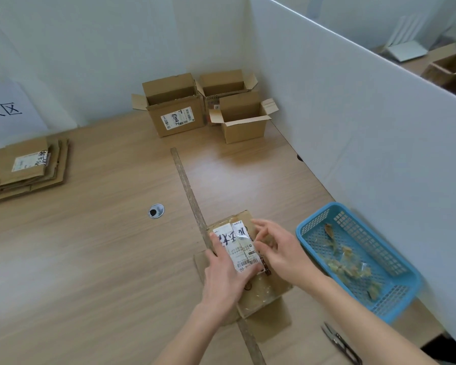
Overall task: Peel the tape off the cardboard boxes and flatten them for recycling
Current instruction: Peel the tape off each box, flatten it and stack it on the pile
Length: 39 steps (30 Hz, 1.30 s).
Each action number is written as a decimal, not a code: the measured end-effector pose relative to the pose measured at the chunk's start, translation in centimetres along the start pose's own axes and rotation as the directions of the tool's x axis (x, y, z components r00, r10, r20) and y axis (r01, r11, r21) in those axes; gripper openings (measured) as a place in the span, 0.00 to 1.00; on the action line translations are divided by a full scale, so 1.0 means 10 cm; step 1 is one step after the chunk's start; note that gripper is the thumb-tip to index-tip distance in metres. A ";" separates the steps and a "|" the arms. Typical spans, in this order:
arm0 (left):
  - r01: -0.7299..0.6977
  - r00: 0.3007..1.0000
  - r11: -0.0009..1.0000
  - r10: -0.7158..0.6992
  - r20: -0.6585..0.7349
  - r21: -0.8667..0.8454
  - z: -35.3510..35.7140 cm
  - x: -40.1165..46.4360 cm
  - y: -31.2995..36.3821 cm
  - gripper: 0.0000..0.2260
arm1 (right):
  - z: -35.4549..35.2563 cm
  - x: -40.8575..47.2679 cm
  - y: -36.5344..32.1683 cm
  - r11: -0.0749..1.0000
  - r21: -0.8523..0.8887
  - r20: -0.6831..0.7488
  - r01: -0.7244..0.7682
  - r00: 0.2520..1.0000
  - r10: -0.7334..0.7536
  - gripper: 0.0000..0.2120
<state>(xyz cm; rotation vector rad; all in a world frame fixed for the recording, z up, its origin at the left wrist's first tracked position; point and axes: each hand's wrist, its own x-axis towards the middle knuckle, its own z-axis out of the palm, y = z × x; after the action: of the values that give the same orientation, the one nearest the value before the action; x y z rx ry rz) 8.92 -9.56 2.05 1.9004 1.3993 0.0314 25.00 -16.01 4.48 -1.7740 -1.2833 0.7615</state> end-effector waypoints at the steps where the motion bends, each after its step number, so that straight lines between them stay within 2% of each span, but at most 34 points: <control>1: -0.023 1.000 1.000 0.023 0.019 -0.016 0.00 0.00 -0.03 0.61 | 0.00 0.00 0.00 0.994 0.093 0.030 -0.061 0.998 0.058 0.05; 3: -0.063 0.997 0.995 0.066 0.042 -0.073 -0.04 0.02 -0.12 0.58 | 0.03 0.01 0.00 0.972 0.194 0.041 -0.134 0.991 0.128 0.05; 6: -0.088 0.995 0.981 0.096 0.036 -0.175 -0.09 0.05 -0.16 0.54 | 0.02 0.02 0.03 0.962 0.223 -0.002 -0.156 0.987 0.160 0.04; 9: -0.099 0.995 0.990 0.101 0.009 -0.102 -0.07 0.04 -0.03 0.53 | 0.01 -0.03 0.09 0.991 0.111 -0.018 -0.079 0.997 0.081 0.06; 11: -0.083 0.995 0.996 0.084 0.044 -0.031 -0.08 0.05 0.02 0.53 | 0.01 -0.09 0.13 1.000 -0.006 0.028 -0.023 0.999 0.023 0.05; 13: -0.077 0.995 0.996 0.074 0.068 0.053 -0.19 0.09 0.02 0.42 | 0.01 -0.10 0.11 0.999 -0.048 0.086 -0.019 0.996 0.023 0.02; 14: -0.104 0.995 0.989 0.103 0.017 0.110 -0.28 0.14 0.02 0.32 | -0.01 -0.08 0.09 0.998 -0.067 0.107 -0.015 0.994 0.022 0.06; 15: -0.150 0.984 0.975 0.164 -0.072 0.163 -0.37 0.20 0.03 0.22 | -0.02 -0.05 0.08 0.995 -0.102 0.119 0.002 0.993 0.010 0.14; 16: -0.211 0.956 0.956 0.245 -0.160 0.206 -0.44 0.28 0.05 0.18 | -0.03 -0.04 0.07 0.987 -0.157 0.133 0.024 0.991 -0.003 0.20; 17: -0.289 0.919 0.926 0.339 -0.200 0.242 -0.48 0.37 0.09 0.18 | -0.05 -0.02 0.07 0.971 -0.232 0.137 0.053 0.990 -0.021 0.22; 18: -0.374 0.889 0.888 0.426 -0.169 0.268 -0.49 0.47 0.15 0.20 | -0.06 -0.03 0.08 0.950 -0.298 0.139 0.096 0.989 -0.056 0.22; 20: -0.514 0.845 0.804 0.535 0.014 0.300 -0.40 0.61 0.26 0.24 | -0.06 -0.10 0.13 0.890 -0.419 0.141 0.180 0.981 -0.132 0.16; 22: -0.550 0.830 0.756 0.543 0.129 0.355 -0.23 0.68 0.23 0.25 | -0.04 -0.20 0.15 0.844 -0.508 0.122 0.172 0.984 -0.127 0.11; 25: -0.486 0.863 0.788 0.501 0.065 0.377 -0.11 0.70 0.03 0.27 | 0.00 -0.34 0.20 0.820 -0.542 0.111 0.185 0.983 -0.148 0.04; 26: -0.475 0.867 0.794 0.496 0.049 0.380 -0.10 0.70 -0.01 0.28 | -0.02 -0.40 0.21 0.826 -0.524 0.123 0.208 0.978 -0.168 0.02; 28: -0.455 0.875 0.803 0.484 0.026 0.385 -0.10 0.71 -0.04 0.28 | -0.12 -0.58 0.24 0.882 -0.441 0.109 0.166 0.985 -0.130 0.05; 32: -0.424 0.883 0.812 0.470 -0.018 0.402 -0.03 0.67 -0.02 0.27 | -0.36 -1.06 0.37 0.978 -0.202 -0.066 -0.054 0.997 0.042 0.07; 34: -0.422 0.882 0.814 0.470 -0.025 0.398 0.00 0.65 -0.02 0.27 | -0.33 -1.13 0.35 0.985 -0.099 -0.118 -0.140 0.985 0.128 0.13; 36: -0.417 0.884 0.815 0.467 -0.030 0.403 0.01 0.65 -0.03 0.27 | -0.24 -1.01 0.25 0.985 -0.114 -0.200 -0.129 0.974 0.105 0.18; 39: -0.401 0.894 0.834 0.446 -0.037 0.379 -0.01 0.65 -0.04 0.25 | -0.12 -0.81 0.06 0.993 -0.121 -0.230 -0.011 0.973 -0.018 0.16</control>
<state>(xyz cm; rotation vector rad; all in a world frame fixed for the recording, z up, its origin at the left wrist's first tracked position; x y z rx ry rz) 11.12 -4.08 -0.76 2.5358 1.0812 0.1165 23.77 -24.17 4.64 -1.8947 -1.1965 0.4662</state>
